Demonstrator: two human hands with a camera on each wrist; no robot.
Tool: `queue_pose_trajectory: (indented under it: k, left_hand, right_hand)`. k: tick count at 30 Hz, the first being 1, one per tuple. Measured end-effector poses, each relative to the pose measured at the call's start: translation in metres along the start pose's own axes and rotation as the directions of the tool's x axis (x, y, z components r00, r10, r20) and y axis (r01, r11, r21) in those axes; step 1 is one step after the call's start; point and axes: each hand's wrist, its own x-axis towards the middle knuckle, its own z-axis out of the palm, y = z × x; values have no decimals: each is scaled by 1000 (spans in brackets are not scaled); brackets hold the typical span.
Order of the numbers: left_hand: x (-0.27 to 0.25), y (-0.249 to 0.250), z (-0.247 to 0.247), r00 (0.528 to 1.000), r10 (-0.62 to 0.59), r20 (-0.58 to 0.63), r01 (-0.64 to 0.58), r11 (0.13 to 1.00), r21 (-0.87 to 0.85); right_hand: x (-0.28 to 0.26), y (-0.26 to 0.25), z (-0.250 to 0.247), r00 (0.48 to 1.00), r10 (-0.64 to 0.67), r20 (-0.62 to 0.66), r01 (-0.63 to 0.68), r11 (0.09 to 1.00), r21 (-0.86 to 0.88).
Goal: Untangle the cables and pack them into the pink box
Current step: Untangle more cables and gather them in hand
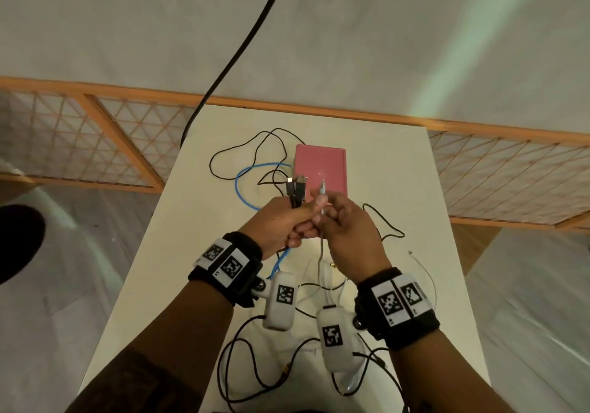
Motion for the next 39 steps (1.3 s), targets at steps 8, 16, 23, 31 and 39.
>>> queue_pose_trajectory:
  k: [8,16,23,31,39]
  left_hand:
    - [-2,-4,-1,999,13,30,-14,1000,26]
    - [2,2,9,997,11,-79,-3,994,105]
    - [8,4,7,970,140,-197,-80,955,284]
    - [7,1,8,981,150,-124,-120,968,221]
    - [8,-1,5,984,160,-75,-145,975,170]
  right_hand:
    - [-1,-12,-4,994,24,-110,-36,994,-106]
    - [4,-13,-5,995,15,-102,-34,982,-186]
    - [-7,-4,2,978,190,89,-190,982,-1]
    - [-7,-4,7,983,171,62,-173,984,30]
    - [-4,1,6,998,39,52,-27,978,-206]
